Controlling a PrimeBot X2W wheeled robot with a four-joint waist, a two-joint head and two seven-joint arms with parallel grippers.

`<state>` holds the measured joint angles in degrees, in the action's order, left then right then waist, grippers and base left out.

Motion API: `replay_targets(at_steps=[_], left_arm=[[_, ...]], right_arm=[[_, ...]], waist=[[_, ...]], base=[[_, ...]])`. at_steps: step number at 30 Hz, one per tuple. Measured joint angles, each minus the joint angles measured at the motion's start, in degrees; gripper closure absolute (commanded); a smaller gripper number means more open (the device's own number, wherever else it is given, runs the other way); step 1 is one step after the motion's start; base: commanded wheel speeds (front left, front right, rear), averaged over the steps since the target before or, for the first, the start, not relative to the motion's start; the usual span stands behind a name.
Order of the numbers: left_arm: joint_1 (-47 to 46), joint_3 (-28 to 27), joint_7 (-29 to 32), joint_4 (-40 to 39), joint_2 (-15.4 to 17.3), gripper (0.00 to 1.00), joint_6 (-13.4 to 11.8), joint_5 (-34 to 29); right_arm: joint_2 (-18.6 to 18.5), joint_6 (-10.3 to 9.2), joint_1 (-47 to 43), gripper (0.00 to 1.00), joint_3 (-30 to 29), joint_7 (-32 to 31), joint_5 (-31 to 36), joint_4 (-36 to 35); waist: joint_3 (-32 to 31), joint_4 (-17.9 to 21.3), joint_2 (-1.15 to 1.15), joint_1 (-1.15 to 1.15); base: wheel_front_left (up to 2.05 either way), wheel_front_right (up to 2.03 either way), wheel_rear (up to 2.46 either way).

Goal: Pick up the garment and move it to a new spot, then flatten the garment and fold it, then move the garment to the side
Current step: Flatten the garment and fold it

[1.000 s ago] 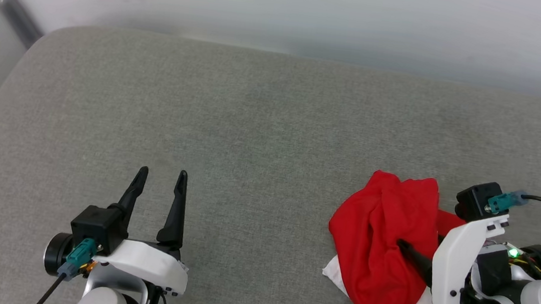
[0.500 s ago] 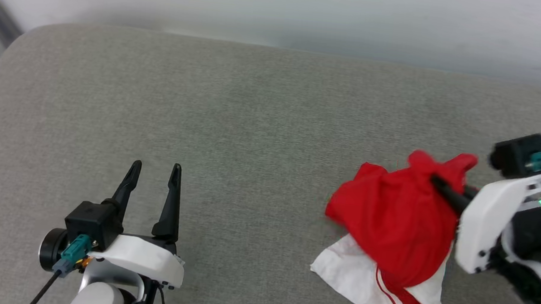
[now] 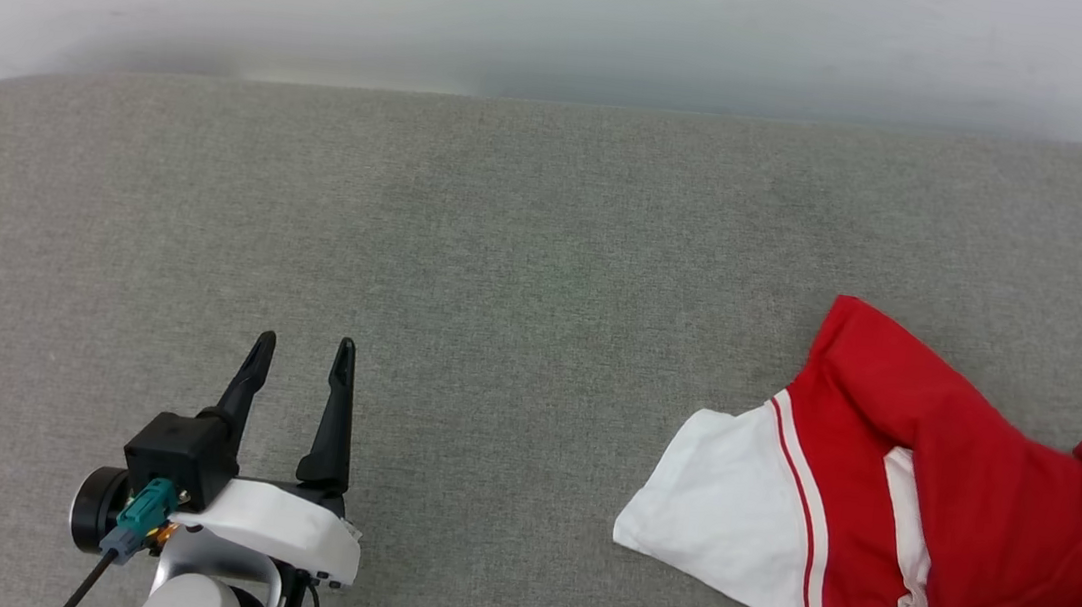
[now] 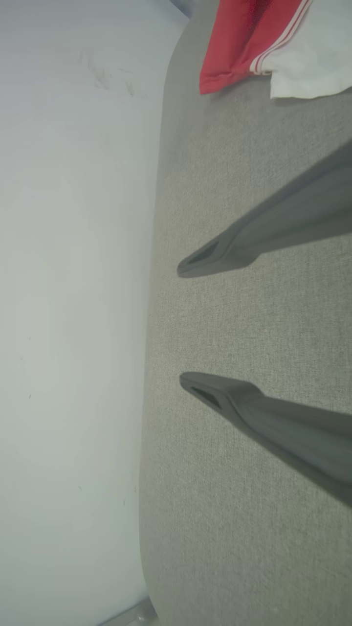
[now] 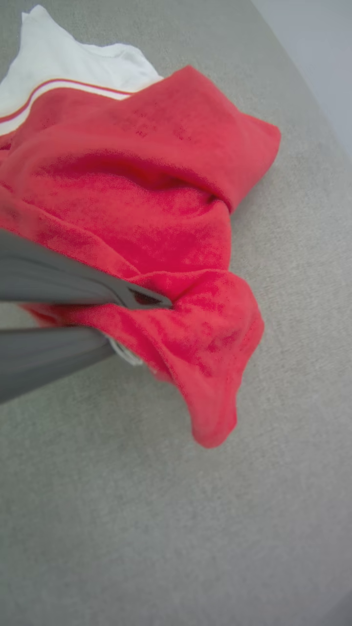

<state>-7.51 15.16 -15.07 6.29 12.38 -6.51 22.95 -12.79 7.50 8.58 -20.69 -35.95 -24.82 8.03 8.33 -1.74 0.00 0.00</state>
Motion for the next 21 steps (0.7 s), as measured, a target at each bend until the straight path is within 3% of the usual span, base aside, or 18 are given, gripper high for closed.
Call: replay_targets(at_steps=[2,3,4,5,15,21], left_arm=[[0.0,0.0,0.0,0.1,0.1,0.0,0.0,0.0],[0.0,0.0,0.0,0.1,0.2,0.0,0.0,0.0],[0.1,0.0,0.0,0.1,0.2,0.0,0.0,0.0],[0.1,0.0,0.0,0.1,0.3,0.0,-0.1,0.0],[2.0,-0.2,0.3,0.2,1.1,0.0,-0.6,0.6],[3.9,-0.3,1.0,0.0,1.7,0.0,-1.2,0.9]], right_arm=[[1.4,0.0,-1.0,1.0,-1.4,1.5,0.4,3.0],[2.0,0.0,-1.3,0.75,-1.4,2.4,0.5,4.1],[2.5,0.0,-1.5,0.24,-1.5,3.4,0.7,5.1],[3.2,-0.01,-1.6,0.0,-1.4,4.7,0.7,5.6],[5.4,-0.01,-3.3,0.0,-0.2,24.8,6.4,1.4],[6.0,0.0,-6.3,0.0,5.1,31.0,12.1,-5.0]], waist=[[0.2,0.3,0.0,0.0],[0.2,0.4,0.0,0.0],[0.3,0.4,0.0,0.0],[0.3,0.5,0.0,0.0],[-2.0,0.4,0.0,0.0],[-4.7,0.6,0.0,0.01]], base=[[0.0,0.0,0.0],[0.0,0.0,0.0],[0.0,0.0,0.0],[0.0,0.0,0.0],[0.0,0.0,0.0],[0.0,0.0,0.0]])
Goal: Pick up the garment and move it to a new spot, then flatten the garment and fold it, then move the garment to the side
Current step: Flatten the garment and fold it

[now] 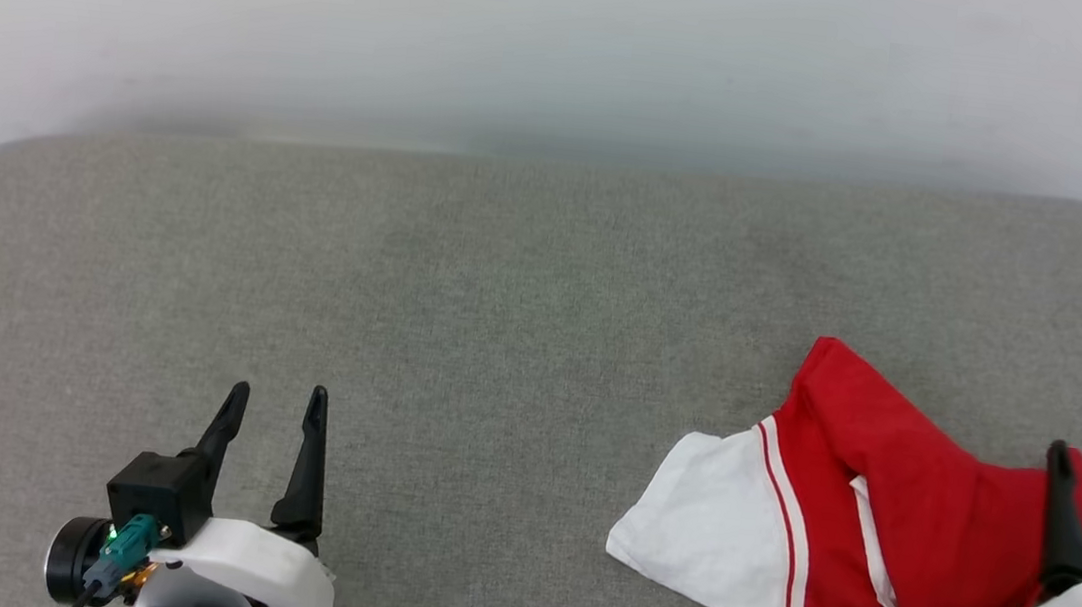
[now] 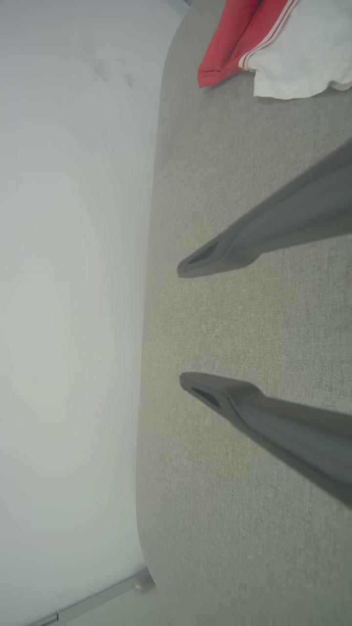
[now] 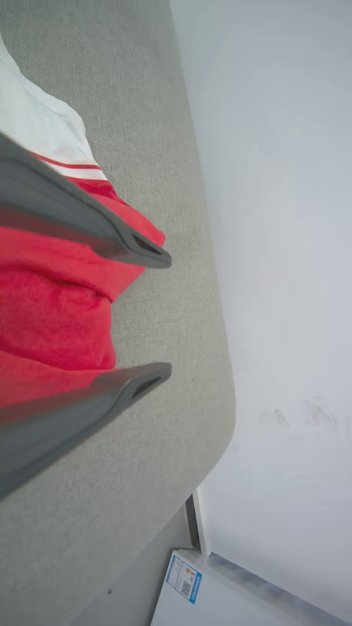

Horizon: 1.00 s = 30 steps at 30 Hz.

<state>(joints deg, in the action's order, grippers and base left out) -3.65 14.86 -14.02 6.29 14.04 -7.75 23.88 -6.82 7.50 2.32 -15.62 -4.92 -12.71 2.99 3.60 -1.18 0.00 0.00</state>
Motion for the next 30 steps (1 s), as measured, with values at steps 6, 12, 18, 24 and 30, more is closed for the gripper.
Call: replay_targets(at_steps=[6,12,18,24,30], left_arm=[[1.6,0.2,2.1,-0.6,0.8,0.0,-0.7,0.2],[1.2,1.7,6.7,-1.3,2.0,0.0,-0.3,0.4],[-6.0,7.3,14.5,-1.3,1.8,0.0,3.6,-0.5],[-16.1,16.1,29.4,2.2,-0.1,0.0,10.5,-0.4],[-20.6,22.4,41.1,6.0,0.2,0.0,13.9,0.8]], right_arm=[[0.8,0.0,-3.9,0.0,6.4,0.8,3.1,-5.8],[1.9,0.0,-6.7,0.0,11.0,-0.4,3.7,-11.2],[2.6,0.0,-7.2,0.0,13.5,-0.9,2.5,-14.3],[3.1,0.0,-6.1,0.0,14.4,-1.1,1.5,-15.5],[3.4,0.0,-5.3,0.0,14.8,-0.6,0.8,-15.2]], waist=[[-3.1,0.6,0.0,0.0],[-3.8,2.5,0.0,0.01],[-2.1,4.8,0.0,0.01],[1.4,8.0,0.0,0.0],[5.1,10.5,0.0,0.0]], base=[[0.0,0.0,0.0],[0.0,0.0,0.0],[0.0,0.0,0.0],[0.0,0.0,0.0],[0.0,0.0,0.0]])
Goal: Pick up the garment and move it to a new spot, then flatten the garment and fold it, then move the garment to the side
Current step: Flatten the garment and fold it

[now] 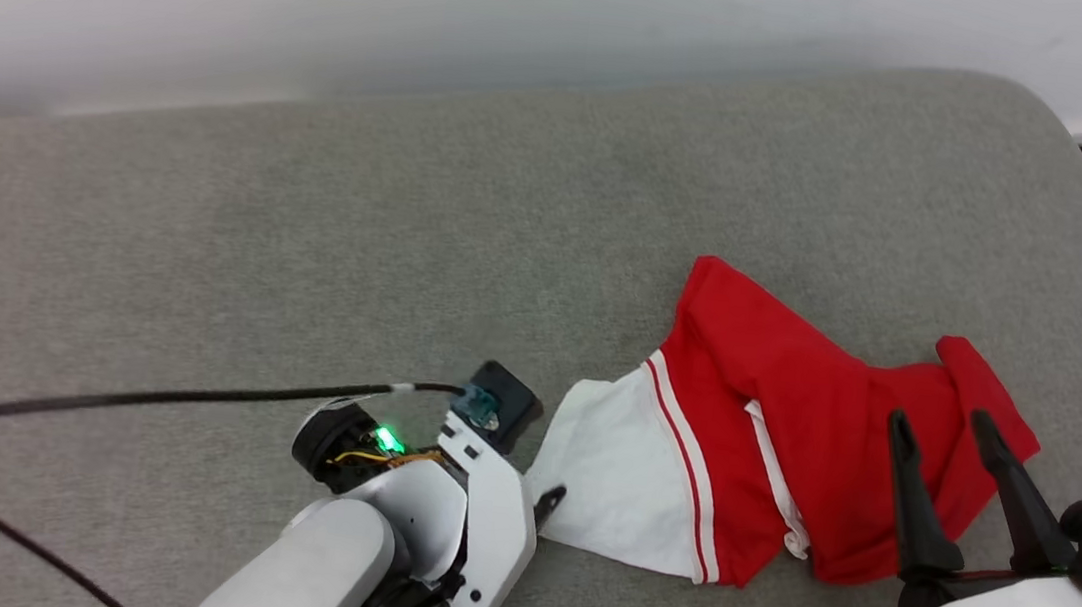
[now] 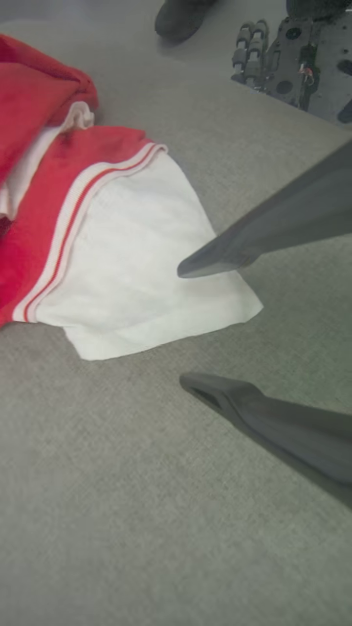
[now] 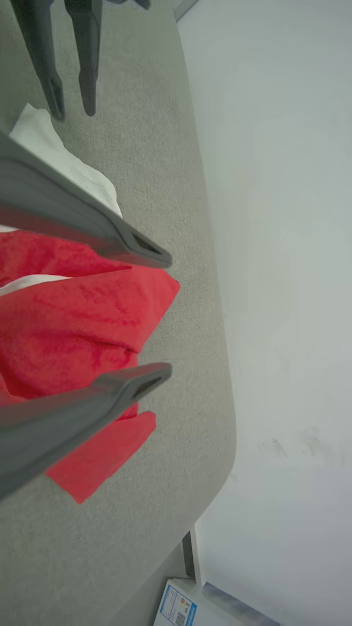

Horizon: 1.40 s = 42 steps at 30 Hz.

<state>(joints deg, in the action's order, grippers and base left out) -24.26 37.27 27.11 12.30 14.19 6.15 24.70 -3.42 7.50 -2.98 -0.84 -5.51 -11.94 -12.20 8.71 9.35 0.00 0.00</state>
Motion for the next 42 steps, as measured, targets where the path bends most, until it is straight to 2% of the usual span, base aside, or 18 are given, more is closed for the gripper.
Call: replay_targets(at_steps=[8,9,11,15,19,22,30,35,40,42], left_arm=[[-3.6,6.1,11.1,3.3,2.4,0.0,1.2,4.5],[-4.3,6.9,12.2,3.4,2.7,0.03,1.2,5.2],[-5.4,8.4,13.4,3.2,3.2,1.0,1.2,6.0],[-6.6,10.8,14.2,3.1,4.3,1.0,1.2,8.4],[-6.4,10.8,10.9,3.2,5.1,1.0,1.4,8.8],[-5.4,8.8,7.2,2.2,6.8,1.0,-0.1,8.7],[-0.7,0.4,1.0,-4.1,12.9,1.0,-6.9,10.5],[7.0,-6.5,-2.1,-8.4,17.0,1.0,-13.5,14.1],[19.3,-11.5,-5.2,-11.3,18.6,1.0,-19.5,18.2],[22.7,-11.9,-6.2,-12.1,18.3,1.0,-20.3,19.2]], right_arm=[[0.2,0.0,1.8,0.0,0.3,1.9,-1.8,1.6],[0.3,0.0,1.8,0.0,0.3,2.0,-2.2,2.0],[0.3,0.0,1.9,0.0,0.3,2.4,-2.6,2.5],[0.4,0.0,2.7,0.0,0.3,3.3,-3.1,3.3],[0.4,0.0,2.7,0.0,-0.6,3.5,-3.7,3.9],[0.4,0.0,2.0,0.0,-1.2,3.2,-4.2,3.8],[0.4,0.0,0.2,0.0,-3.1,1.5,-4.2,2.8],[0.5,0.0,-0.8,0.0,-4.3,0.3,-4.1,2.2],[0.5,0.0,-1.7,0.0,-4.8,-0.6,-4.0,1.6],[0.5,0.0,-2.2,0.0,-5.3,-1.1,-4.0,1.4]], waist=[[4.6,2.4,0.0,0.0],[5.0,2.6,0.0,0.0],[5.5,2.8,0.0,0.0],[5.6,2.9,0.0,0.0],[4.5,2.3,0.0,0.0],[3.4,1.5,0.0,0.0],[0.7,-2.7,0.0,0.0],[-0.7,-5.3,0.0,0.0],[-2.2,-7.2,0.0,0.0],[-2.7,-7.8,0.0,0.0]], base=[[0.0,0.0,0.0],[0.0,0.0,0.0],[0.0,0.0,0.0],[0.0,0.0,0.0],[0.0,0.0,0.0],[0.0,0.0,0.0],[0.0,0.0,0.0],[0.0,0.0,0.0],[0.0,0.0,0.0],[0.0,0.0,0.0]])
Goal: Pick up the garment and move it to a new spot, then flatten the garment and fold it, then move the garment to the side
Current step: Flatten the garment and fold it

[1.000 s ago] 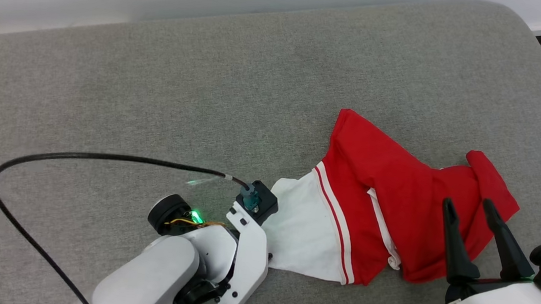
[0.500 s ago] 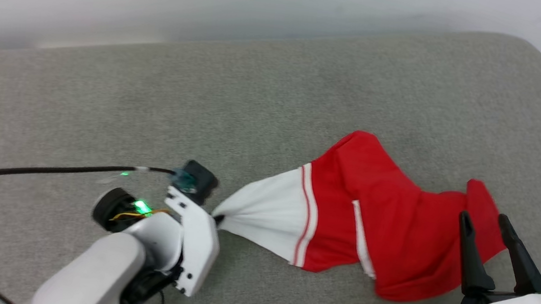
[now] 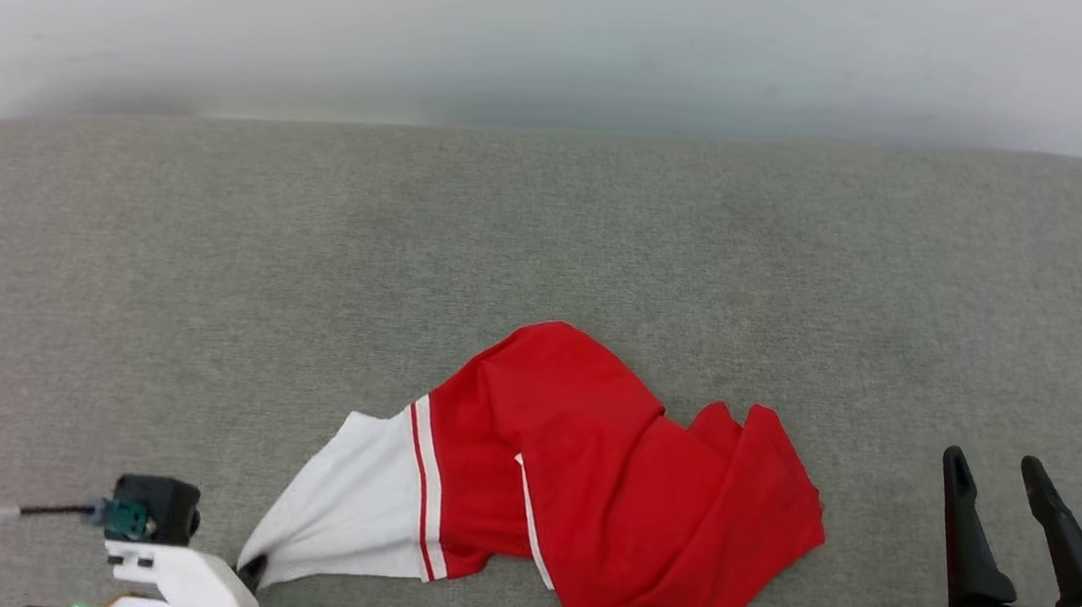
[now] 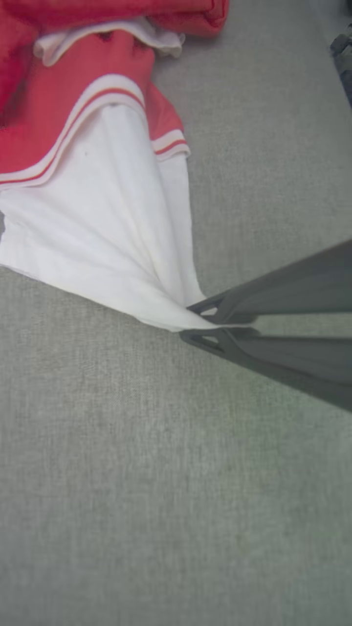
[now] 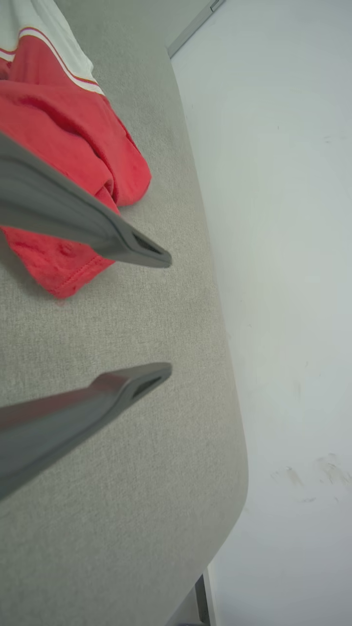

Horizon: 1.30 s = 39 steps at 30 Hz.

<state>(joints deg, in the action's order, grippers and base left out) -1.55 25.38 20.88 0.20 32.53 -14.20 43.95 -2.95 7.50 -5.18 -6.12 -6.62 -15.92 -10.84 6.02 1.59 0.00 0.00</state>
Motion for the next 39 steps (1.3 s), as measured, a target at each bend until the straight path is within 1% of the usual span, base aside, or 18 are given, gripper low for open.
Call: replay_targets(at_steps=[1,2,3,4,7,9,14,17,20,23,27,30,33,36,39], left_arm=[[1.1,0.0,-0.9,-0.2,-0.4,1.0,-0.2,0.1],[1.7,0.1,-2.0,-0.3,-0.7,0.92,-0.4,-0.1],[2.0,0.1,-2.5,-0.4,-1.2,0.63,-0.4,-0.1],[2.2,0.2,-3.2,-0.4,-1.6,0.01,-0.3,0.1],[1.8,-0.3,-7.9,-0.3,-3.0,0.0,-0.3,-1.5],[0.8,-1.6,-12.3,-0.4,-3.7,0.0,-1.1,-3.3],[-0.8,-2.8,-22.4,-1.8,-4.7,0.0,-0.9,-7.3],[-1.9,-3.6,-27.9,-3.2,-5.5,0.0,-1.0,-9.5],[-2.2,-3.5,-31.2,-4.2,-6.5,0.0,-1.5,-10.7],[-2.3,-3.2,-32.8,-5.5,-7.3,0.0,-2.1,-12.3],[-2.3,-1.9,-33.2,-7.3,-7.9,0.0,-3.2,-14.1],[-2.2,-1.2,-33.2,-8.0,-8.3,0.0,-3.6,-14.5],[-2.1,-0.5,-33.1,-8.1,-8.9,0.0,-3.8,-14.5],[-2.2,-0.3,-33.1,-7.7,-9.4,0.0,-3.9,-14.5],[-2.4,-0.2,-33.3,-6.9,-9.8,0.0,-3.7,-14.5]], right_arm=[[0.0,0.0,-0.1,0.0,-0.2,-0.1,0.0,-0.2],[0.0,0.0,-0.1,0.0,-0.3,-0.3,0.0,-0.4],[0.0,0.0,-0.1,0.0,-0.3,-0.5,0.0,-0.5],[0.0,0.0,-0.2,0.0,-0.4,-0.8,0.0,-0.6],[0.0,0.0,-0.7,0.0,-0.3,-1.5,0.3,-0.8],[0.0,0.0,-1.0,0.0,-0.1,-2.2,0.4,-1.1],[0.0,0.0,-2.5,0.0,0.3,-5.2,0.4,-1.2],[0.0,-0.01,-3.4,0.0,0.4,-8.6,0.5,-0.9],[0.0,0.0,-3.9,0.0,0.5,-12.5,0.6,-0.9],[-0.5,0.0,-4.4,0.0,1.7,-17.8,0.1,-0.5],[-4.3,0.0,-3.9,0.0,5.7,-26.3,-2.4,0.2],[-6.9,0.0,-1.6,0.0,9.3,-31.0,-4.3,0.7],[-9.0,0.0,0.9,0.0,13.0,-34.7,-6.2,1.8],[-11.1,0.0,3.2,0.0,16.5,-37.0,-7.2,3.6],[-12.5,0.0,5.7,0.0,19.1,-37.4,-8.3,5.5]], waist=[[-0.2,-0.3,0.0,0.0],[-0.4,-0.6,0.0,0.0],[-0.6,-0.8,0.0,0.0],[-0.8,-1.0,0.0,0.0],[-1.7,-1.4,0.0,0.0],[-2.5,-1.6,0.0,0.0],[-4.5,-1.9,0.0,0.0],[-5.3,-2.0,0.0,0.0],[-5.6,-2.3,0.0,0.0],[-5.6,-2.9,0.0,0.0],[-5.3,-4.0,0.0,0.0],[-4.9,-5.3,0.0,0.0],[-4.5,-6.7,0.0,0.0],[-3.8,-8.1,0.0,0.0],[-2.8,-9.3,0.0,0.0]], base=[[0.0,0.0,0.0],[0.0,0.0,0.0],[0.0,0.0,0.0],[0.0,0.0,0.0],[0.0,0.0,0.0],[0.0,0.0,0.0],[0.0,0.0,0.0],[0.0,0.0,0.0],[0.0,0.0,0.0],[0.0,0.0,0.0],[0.0,0.0,0.0],[0.0,0.0,0.0],[0.0,0.0,0.0],[0.0,0.0,0.0],[0.0,0.0,0.0]])
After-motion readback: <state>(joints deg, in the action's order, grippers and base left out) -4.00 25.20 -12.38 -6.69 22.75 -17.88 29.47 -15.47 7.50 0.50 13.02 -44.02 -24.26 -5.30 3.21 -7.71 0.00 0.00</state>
